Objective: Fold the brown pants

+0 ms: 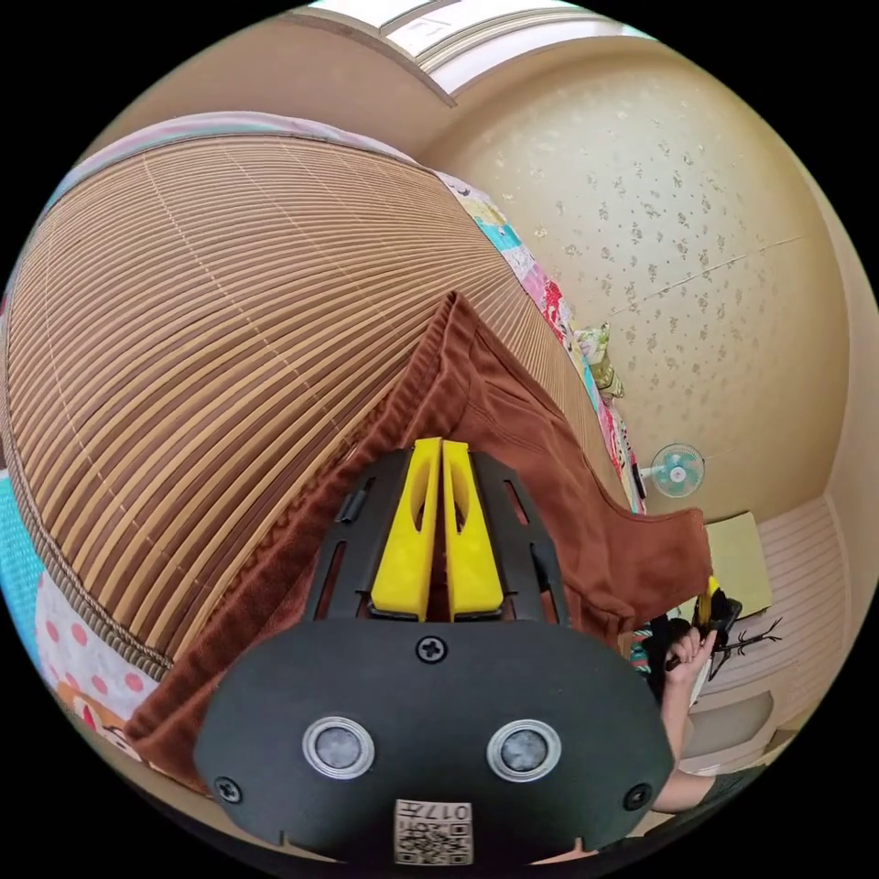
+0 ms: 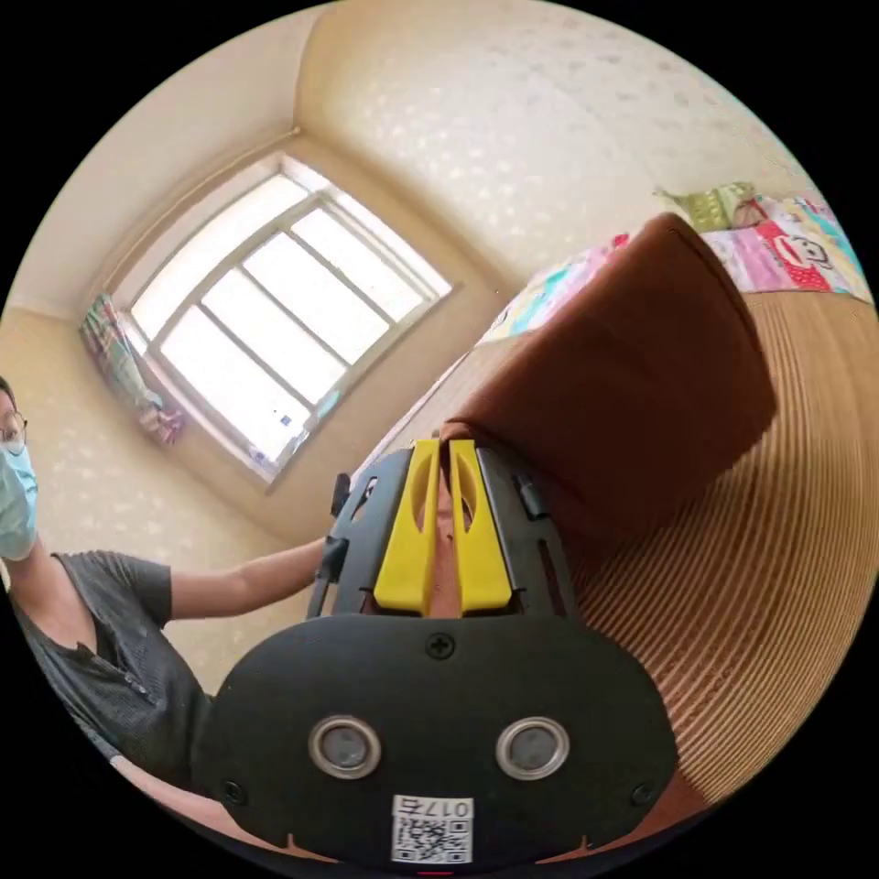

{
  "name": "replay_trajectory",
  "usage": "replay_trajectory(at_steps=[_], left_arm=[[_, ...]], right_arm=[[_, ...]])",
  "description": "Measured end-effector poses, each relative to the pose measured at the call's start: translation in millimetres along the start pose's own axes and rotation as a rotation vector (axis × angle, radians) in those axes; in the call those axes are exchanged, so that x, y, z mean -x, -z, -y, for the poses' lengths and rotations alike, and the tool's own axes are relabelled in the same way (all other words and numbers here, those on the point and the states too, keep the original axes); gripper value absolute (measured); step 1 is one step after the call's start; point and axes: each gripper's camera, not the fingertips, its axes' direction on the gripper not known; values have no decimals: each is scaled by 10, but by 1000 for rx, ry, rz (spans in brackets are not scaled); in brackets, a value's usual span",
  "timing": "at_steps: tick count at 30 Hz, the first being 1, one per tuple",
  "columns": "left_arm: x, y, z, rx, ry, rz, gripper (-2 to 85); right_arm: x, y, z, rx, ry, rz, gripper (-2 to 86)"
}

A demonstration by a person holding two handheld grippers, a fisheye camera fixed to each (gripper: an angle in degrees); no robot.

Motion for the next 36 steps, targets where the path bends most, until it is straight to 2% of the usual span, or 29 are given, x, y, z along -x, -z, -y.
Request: replay_trajectory(at_steps=[1, 2, 3, 4, 7, 8, 10, 12, 14, 17, 19, 20, 21, 23, 24, 26, 28, 29, 30, 32, 33, 36], left_arm=[[65, 37, 19, -2, 11, -33, -9], [96, 55, 31, -2, 17, -48, -9], [139, 90, 56, 0, 24, -69, -9], [145, 126, 74, -1, 19, -72, -10], [154, 209, 115, -6, 11, -70, -10], [165, 223, 123, -7, 13, -74, -10], [209, 277, 156, -8, 18, -96, -10], [219, 317, 179, -9, 18, -101, -10], [216, 357, 199, -12, 15, -99, -10], [221, 418, 229, -15, 15, -106, -10], [225, 460, 257, -14, 18, -114, -10], [225, 471, 263, -14, 18, -116, -10], [223, 491, 275, -14, 19, -118, -10], [216, 522, 291, -14, 19, -121, -10], [213, 540, 301, -14, 20, -125, -10], [211, 565, 317, -13, 22, -132, -9], [202, 598, 334, -13, 24, -139, -9], [199, 606, 338, -13, 24, -140, -9], [191, 621, 344, -14, 24, -142, -9], [185, 644, 353, -15, 26, -148, -8], [179, 661, 356, -18, 27, -151, -7], [152, 703, 368, -20, 20, -169, -4]], right_arm=[[54, -308, 13, 124, 2, 32, 36], [101, -861, -53, 339, -23, 63, 40], [111, -1218, -204, 425, -51, 81, 44], [100, -1326, -287, 427, -79, 88, 47], [51, -1411, -580, 299, -218, 117, 83], [72, -1295, -668, 187, -257, 97, 100], [150, -1090, -763, 39, -293, -6, 121], [282, -880, -795, -92, -313, -204, 143], [423, -899, -676, -91, -218, -217, 157], [732, -1335, -342, 126, 50, -30, 200], [1023, -1664, -239, 263, 217, -8, 223], [1182, -1887, -209, 340, 282, -103, 214], [1277, -2107, -182, 424, 309, -223, 161], [1364, -2271, -134, 521, 362, -330, 59], [1397, -2158, -57, 509, 390, -317, 47], [1288, -1669, 176, 394, 305, -295, 42], [1049, -787, 349, 136, 155, -301, 39], [834, -91, 337, -72, 31, -319, 37], [590, 608, 216, -265, -109, -366, 37], [224, 1525, -150, -501, -337, -495, 40], [-1, 2005, -470, -592, -457, -582, 46], [-464, 2748, -1237, -602, -714, -626, 116]])
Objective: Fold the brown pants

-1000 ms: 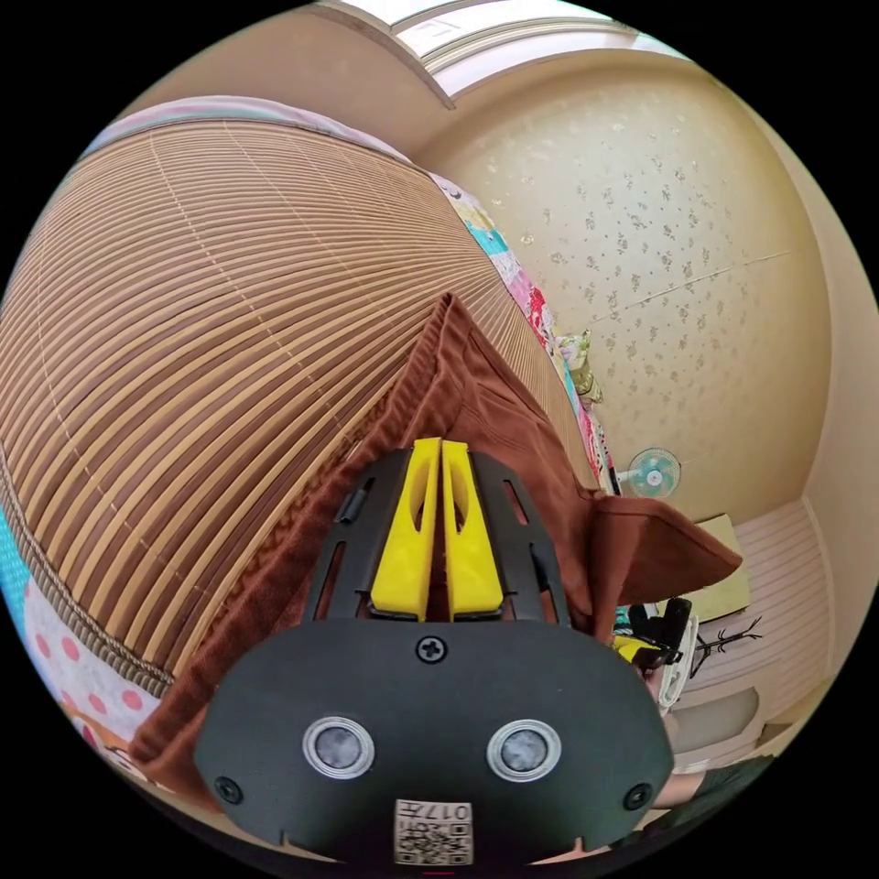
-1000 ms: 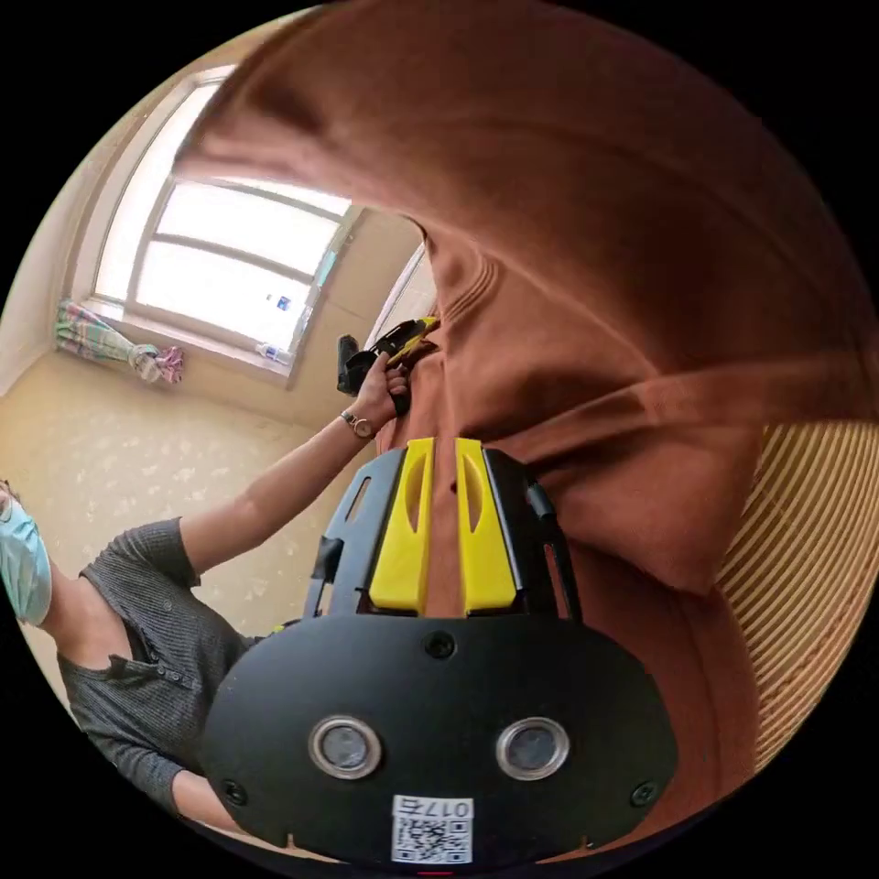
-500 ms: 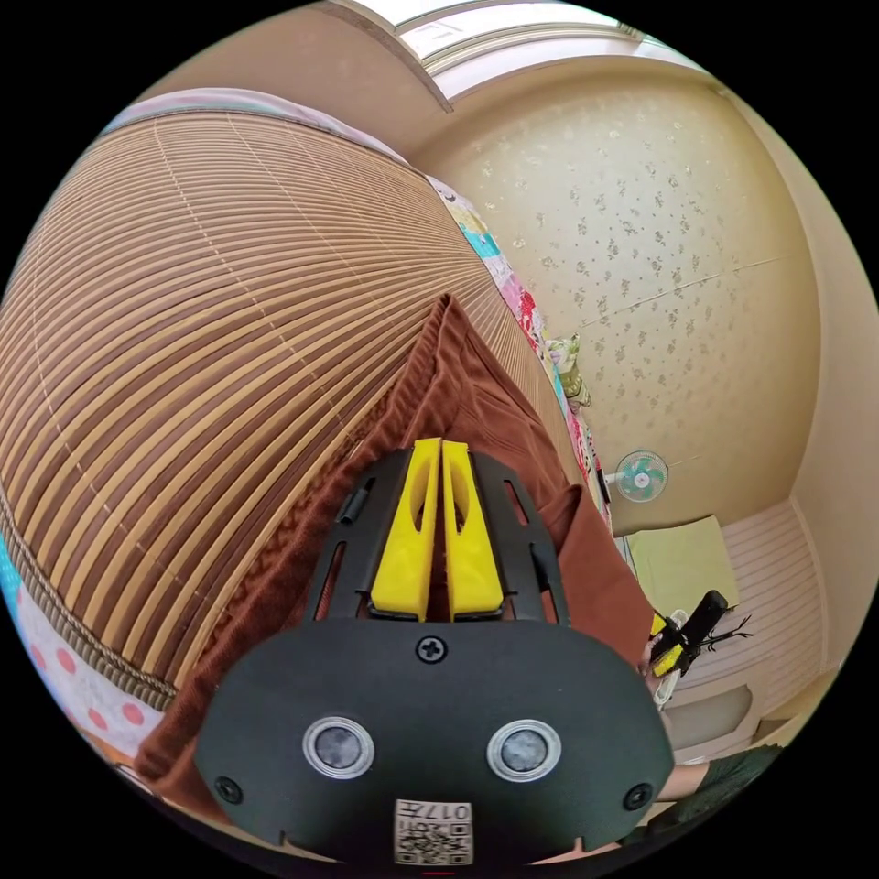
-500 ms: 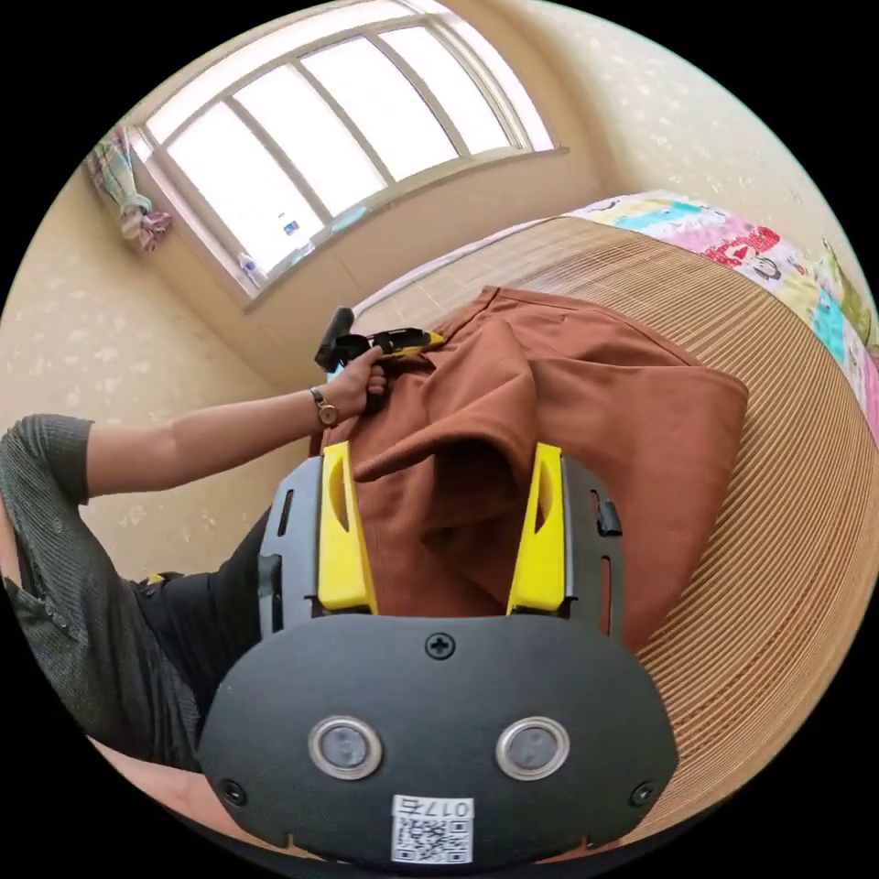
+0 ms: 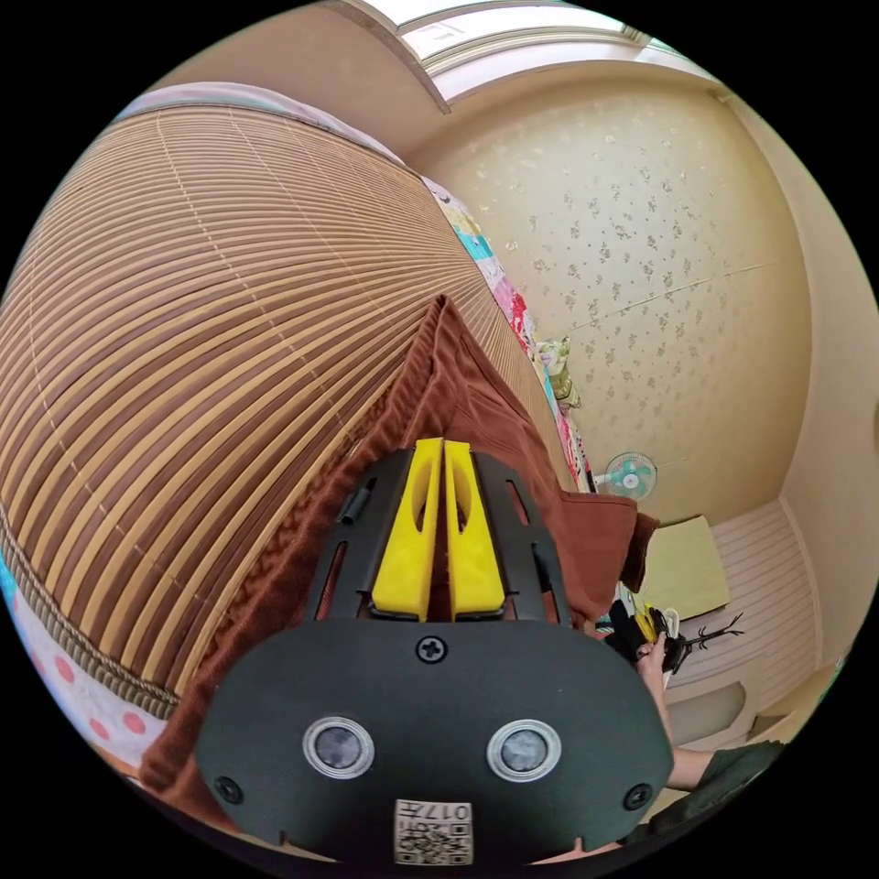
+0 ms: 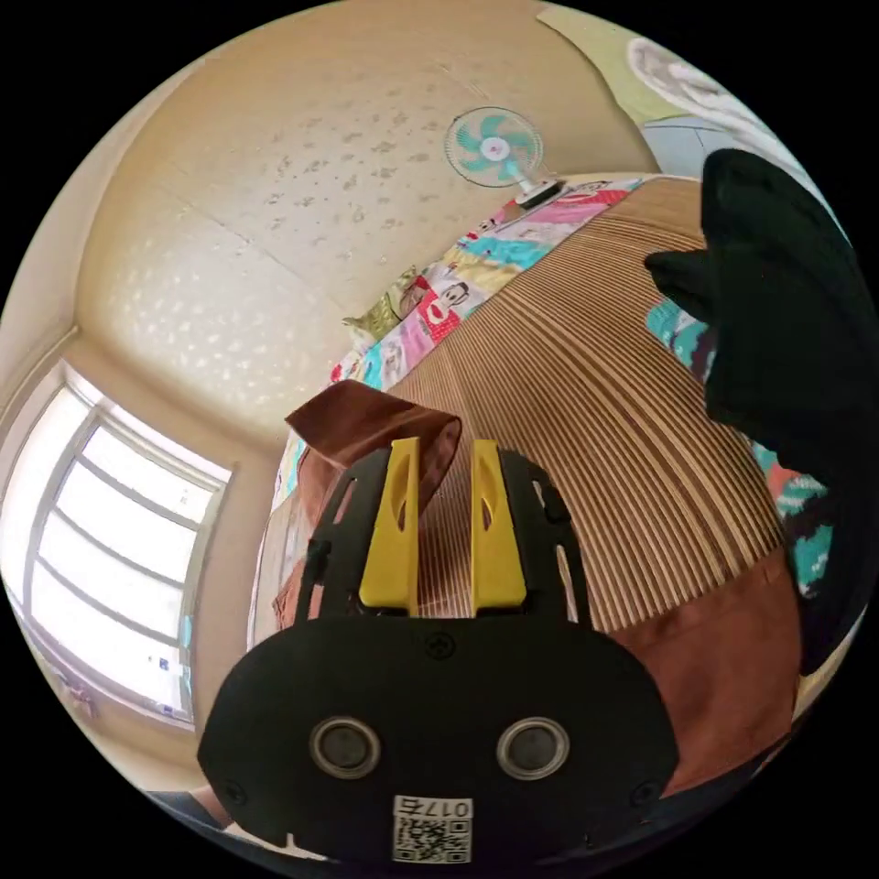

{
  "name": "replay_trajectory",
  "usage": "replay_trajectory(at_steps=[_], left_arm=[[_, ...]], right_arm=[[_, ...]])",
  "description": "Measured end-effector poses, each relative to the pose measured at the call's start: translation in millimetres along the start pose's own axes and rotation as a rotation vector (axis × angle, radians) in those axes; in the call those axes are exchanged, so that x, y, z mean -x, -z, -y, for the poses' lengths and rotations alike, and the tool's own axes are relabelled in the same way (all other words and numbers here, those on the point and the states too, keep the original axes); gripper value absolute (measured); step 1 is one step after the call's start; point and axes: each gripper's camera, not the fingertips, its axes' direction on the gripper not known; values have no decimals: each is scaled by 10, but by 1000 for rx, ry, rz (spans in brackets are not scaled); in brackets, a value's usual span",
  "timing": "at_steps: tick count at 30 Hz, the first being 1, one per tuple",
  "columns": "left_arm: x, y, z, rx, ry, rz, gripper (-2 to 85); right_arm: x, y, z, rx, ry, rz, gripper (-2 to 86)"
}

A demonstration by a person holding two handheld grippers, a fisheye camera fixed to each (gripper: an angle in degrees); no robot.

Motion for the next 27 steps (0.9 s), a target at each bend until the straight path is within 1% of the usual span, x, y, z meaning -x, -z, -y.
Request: replay_trajectory(at_steps=[1, 4, 5, 6, 8, 9, 11, 12, 13, 17, 18, 20, 21, 22, 24, 27], left_arm=[[-13, 16, 5, 3, -5, -18, -2], [-143, 104, 5, 42, -53, -42, 10], [-197, 140, 4, 58, -72, -34, 19], [-341, 263, -27, 67, -133, -7, 36], [-600, 585, -182, 31, -235, 73, 63], [-731, 856, -349, -17, -273, 137, 75], [-787, 1280, -646, -100, -240, 236, 113], [-747, 1548, -860, -140, -180, 278, 140], [-672, 1781, -1080, -168, -116, 296, 163], [-437, 2171, -1674, -199, 27, 310, 181], [-340, 2186, -1797, -178, 76, 298, 181], [-155, 2119, -1907, -131, 167, 247, 174], [-22, 2020, -1938, -75, 223, 177, 166], [79, 1908, -1943, -22, 249, 83, 158], [162, 1796, -1940, 27, 281, -3, 145], [164, 1804, -1912, 18, 321, -55, 135]], right_arm=[[-156, 73, -15, 11, -22, 3, 132], [-593, 430, -253, 72, 31, 10, 136], [-704, 537, -353, 133, 51, -15, 135], [-813, 655, -455, 198, 62, -37, 133], [-953, 897, -604, 253, 78, -66, 132], [-1034, 1099, -691, 263, 94, -89, 130], [-1182, 1424, -793, 263, 95, -148, 127], [-1319, 1636, -837, 254, 60, -187, 127], [-1398, 1740, -852, 248, 37, -197, 127], [-2078, 2311, -872, 221, -186, -171, 134], [-2266, 2408, -877, 220, -266, -169, 139], [-2468, 2511, -886, 215, -342, -139, 144], [-2554, 2568, -884, 194, -368, -139, 146], [-2590, 2589, -877, 184, -378, -147, 147], [-2703, 2645, -815, 165, -400, -147, 149], [-2765, 2734, -682, 151, -392, -93, 151]])
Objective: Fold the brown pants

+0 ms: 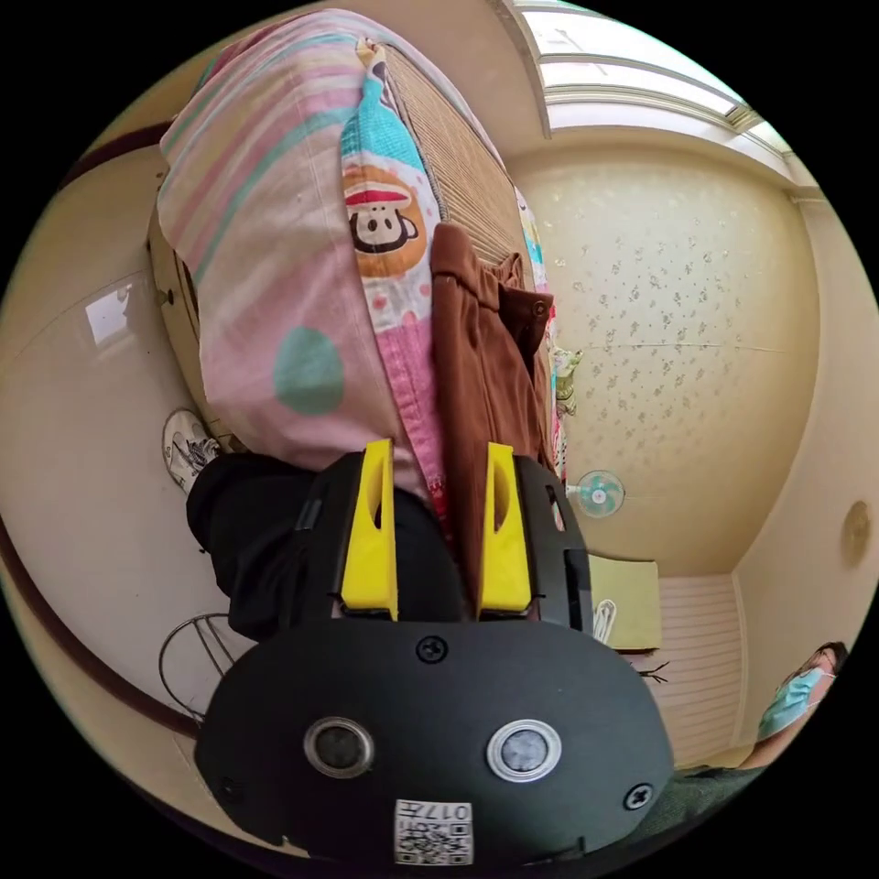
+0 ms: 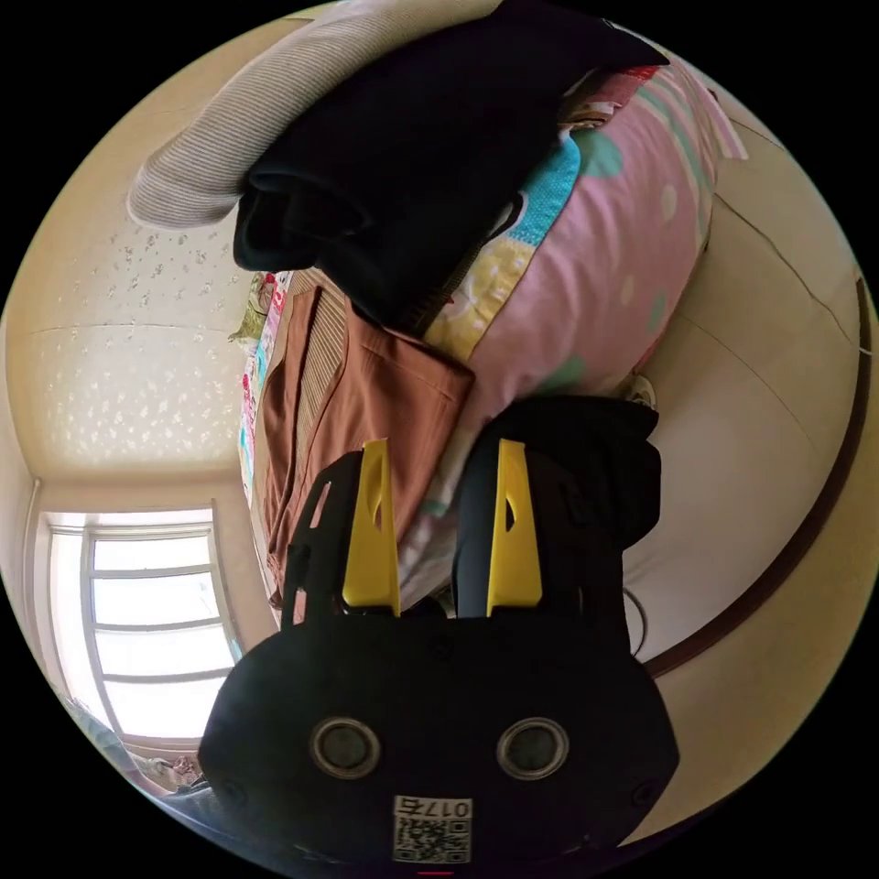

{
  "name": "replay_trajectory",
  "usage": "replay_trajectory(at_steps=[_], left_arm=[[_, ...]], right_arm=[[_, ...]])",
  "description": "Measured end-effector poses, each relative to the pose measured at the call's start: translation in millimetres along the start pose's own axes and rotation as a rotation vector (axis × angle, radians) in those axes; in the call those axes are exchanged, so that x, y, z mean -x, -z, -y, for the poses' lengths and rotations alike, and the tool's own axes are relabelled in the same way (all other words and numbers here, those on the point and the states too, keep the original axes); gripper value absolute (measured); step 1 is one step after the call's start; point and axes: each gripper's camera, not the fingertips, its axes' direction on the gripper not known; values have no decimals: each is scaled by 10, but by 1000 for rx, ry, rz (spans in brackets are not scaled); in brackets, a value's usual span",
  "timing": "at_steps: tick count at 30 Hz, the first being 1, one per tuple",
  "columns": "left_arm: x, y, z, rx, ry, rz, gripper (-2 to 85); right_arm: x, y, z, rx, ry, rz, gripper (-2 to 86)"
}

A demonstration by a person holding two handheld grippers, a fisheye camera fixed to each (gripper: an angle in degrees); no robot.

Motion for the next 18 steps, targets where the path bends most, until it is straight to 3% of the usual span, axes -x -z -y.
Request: replay_trajectory(at_steps=[3, 4, 7, 11, 15, 18], left_arm=[[-18, 49, -5, -2, 36, 17, 72], [-36, 65, -30, -10, 17, -50, 28], [-111, 146, -85, -16, 12, -52, 2], [-316, 301, -141, -19, -45, -111, -4], [-539, 440, -192, 14, -59, 36, 6], [-579, 686, -273, -100, -44, 132, 51]], right_arm=[[31, 50, 130, 37, 11, 45, 151], [45, 51, 154, 52, 16, 60, 151], [106, -3, 238, 135, 19, 119, 141], [134, -2, 237, 188, -3, 177, 60], [223, 385, 169, 118, 44, 243, 28], [377, 627, 182, 100, 121, 255, 21]])
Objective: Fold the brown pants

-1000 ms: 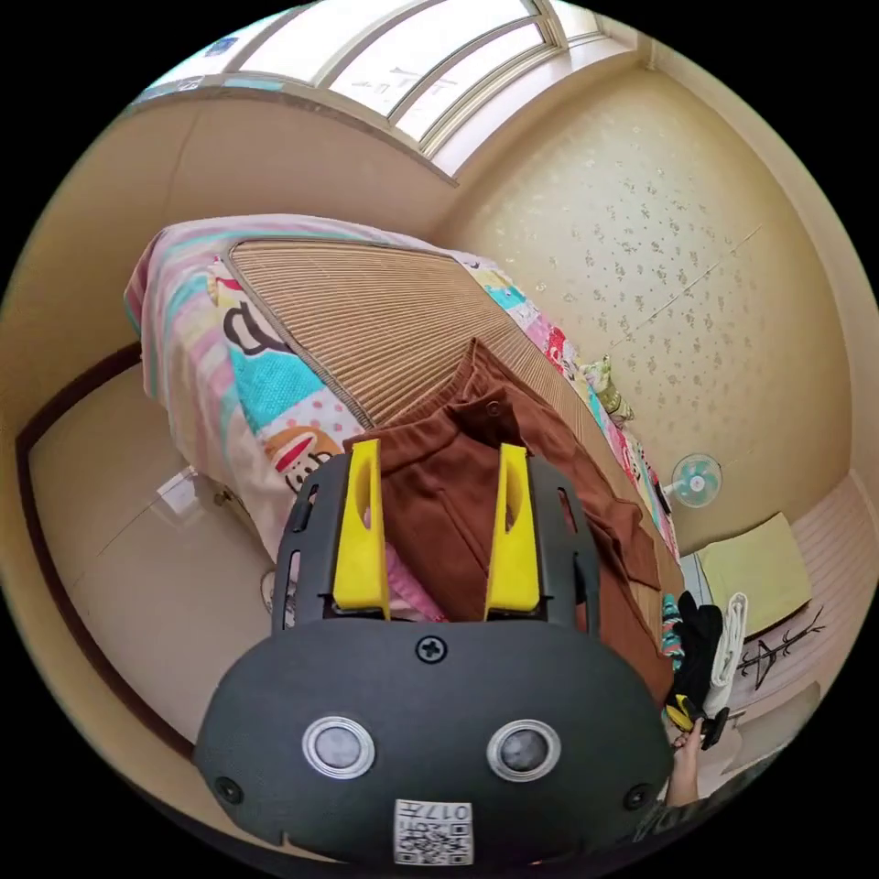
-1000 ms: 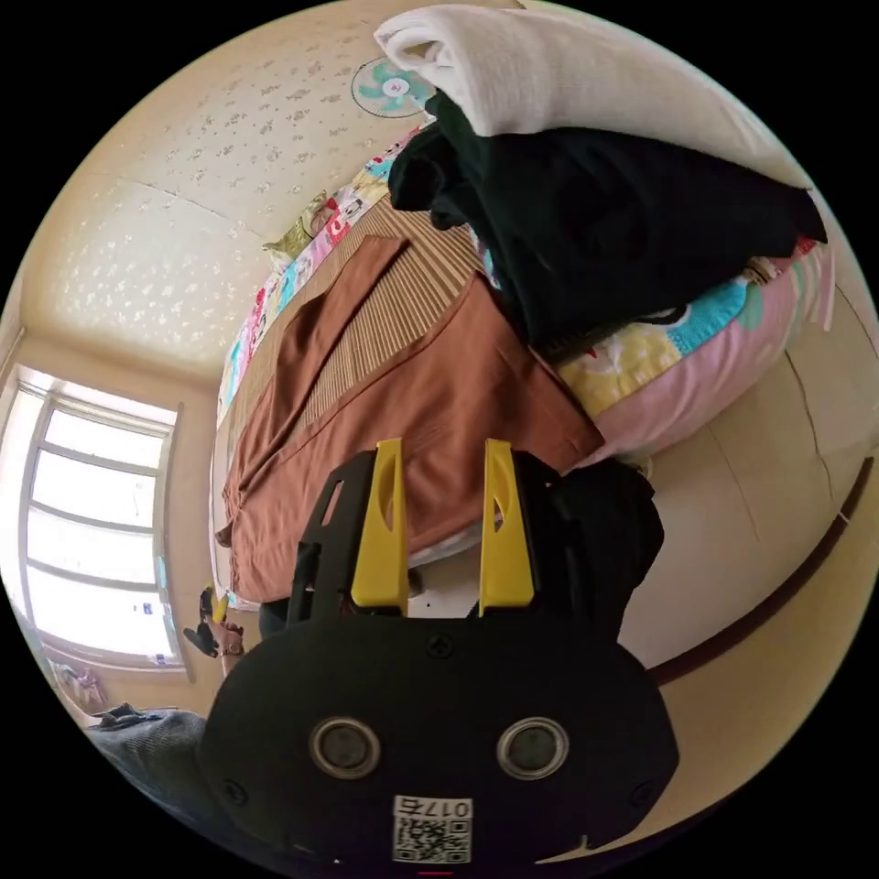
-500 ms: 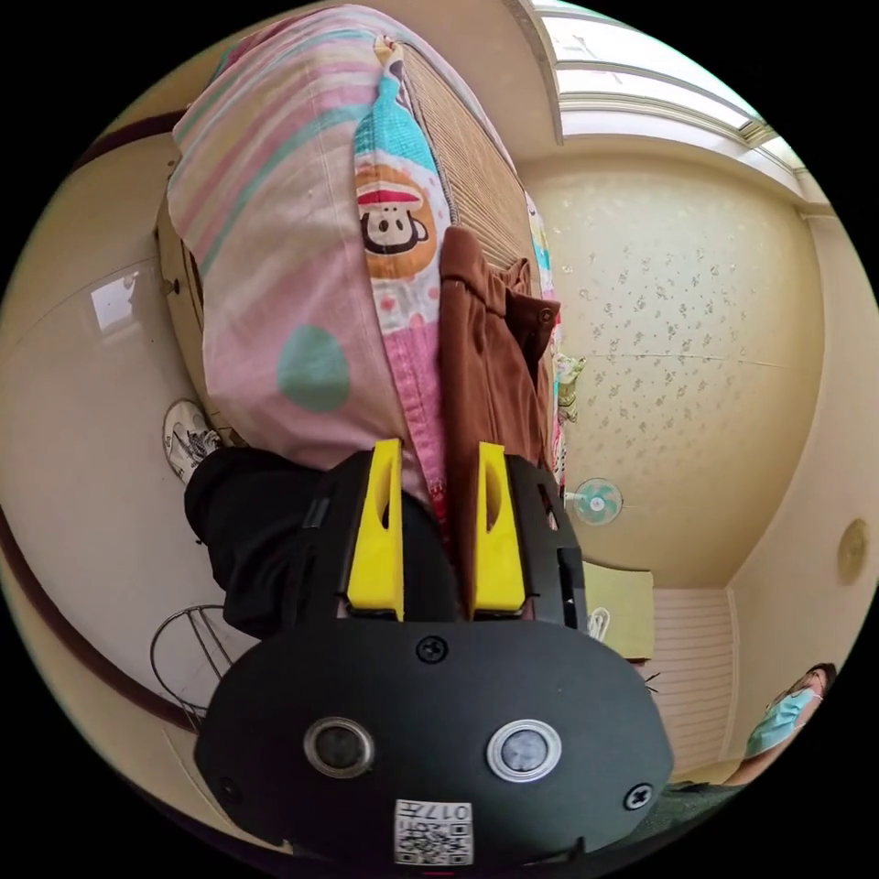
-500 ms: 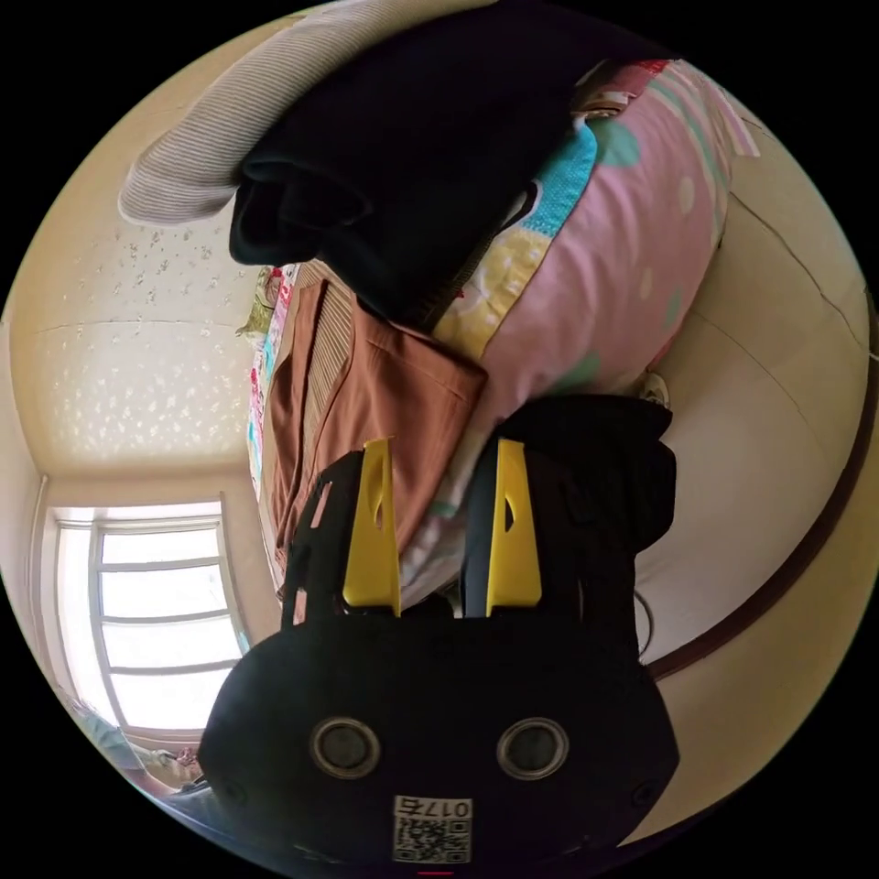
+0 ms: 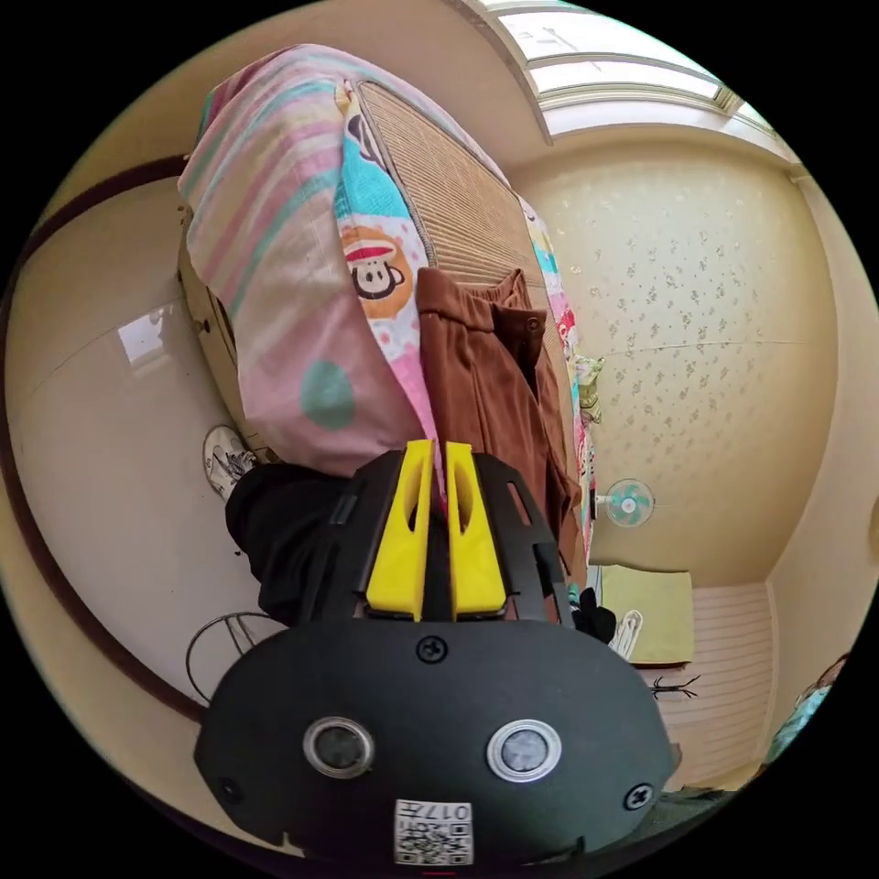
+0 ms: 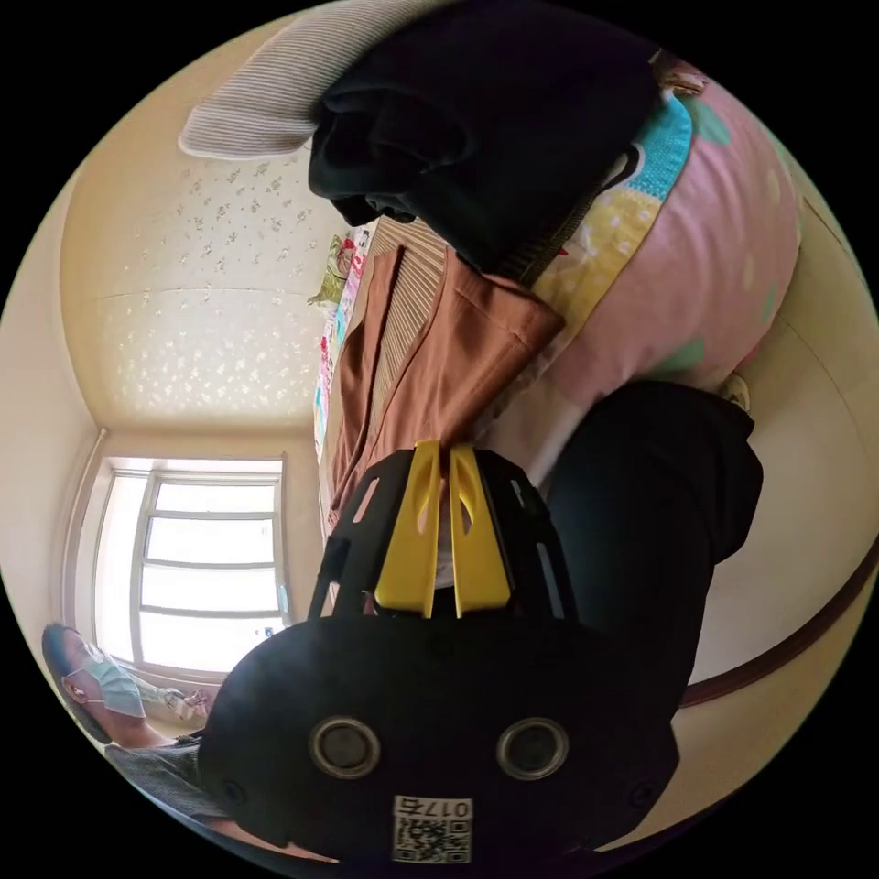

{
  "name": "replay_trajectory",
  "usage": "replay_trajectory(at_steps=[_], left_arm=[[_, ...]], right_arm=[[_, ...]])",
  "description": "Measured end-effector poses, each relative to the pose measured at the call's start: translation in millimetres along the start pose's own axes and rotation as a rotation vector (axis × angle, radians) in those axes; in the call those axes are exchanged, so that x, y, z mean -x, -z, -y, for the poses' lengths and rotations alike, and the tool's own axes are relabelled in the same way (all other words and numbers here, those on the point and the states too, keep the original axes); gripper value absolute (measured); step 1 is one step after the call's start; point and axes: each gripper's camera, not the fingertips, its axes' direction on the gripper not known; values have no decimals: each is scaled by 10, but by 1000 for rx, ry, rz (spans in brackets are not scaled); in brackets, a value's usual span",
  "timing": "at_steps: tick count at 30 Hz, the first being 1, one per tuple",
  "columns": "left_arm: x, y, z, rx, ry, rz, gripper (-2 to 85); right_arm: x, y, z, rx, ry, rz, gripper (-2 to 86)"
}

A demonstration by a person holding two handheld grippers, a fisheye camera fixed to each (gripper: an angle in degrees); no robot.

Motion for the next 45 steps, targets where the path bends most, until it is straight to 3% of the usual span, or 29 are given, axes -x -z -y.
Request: replay_trajectory(at_steps=[3, 6, 8, 12, 16, 21, 25, 26, 28, 31, 33, 36, 41, 43, 45], left_arm=[[-99, 235, 20, -136, -76, -23, 102], [-90, -37, 278, 16, -104, -167, 146], [-59, -196, 347, 56, -54, -95, 152], [-154, -223, 282, 31, 11, -15, 106], [-399, -22, 83, -44, -15, -73, 33], [-410, -181, 255, 80, -11, -123, 67], [-420, -111, 311, 165, -21, -161, 22], [-460, -49, 296, 157, -60, -200, 17], [-653, 187, 182, 142, -313, -532, 6], [-721, 413, -16, 177, -441, -823, -2], [-679, 556, -123, 156, -429, -951, -4], [-515, 891, -309, 55, -366, -1066, -4], [-321, 1434, -616, -82, -326, -996, 2], [-269, 1556, -699, -124, -261, -859, 9], [-291, 1576, -735, -159, -237, -761, 13]], right_arm=[[113, 95, 48, 25, 5, 5, 18], [130, 188, 57, 24, -21, 51, 18], [119, 232, 43, 12, -42, 86, 18], [173, 362, -75, -52, -84, 100, 20], [340, 487, -145, -71, -50, 86, 19], [531, 528, -88, -14, -14, 83, 18], [600, 531, -101, 29, -49, 80, 15], [664, 579, -108, 42, -21, 115, 13], [759, 639, -93, 92, 50, 237, 11], [819, 698, -85, 152, 127, 637, 10], [896, 785, -145, 103, 163, 840, 10], [1121, 943, -254, 31, 233, 906, 10], [1637, 1088, -324, 30, 378, 997, 10], [1791, 1111, -304, -20, 364, 903, 10], [2112, 1047, -221, -90, 384, 644, 10]])
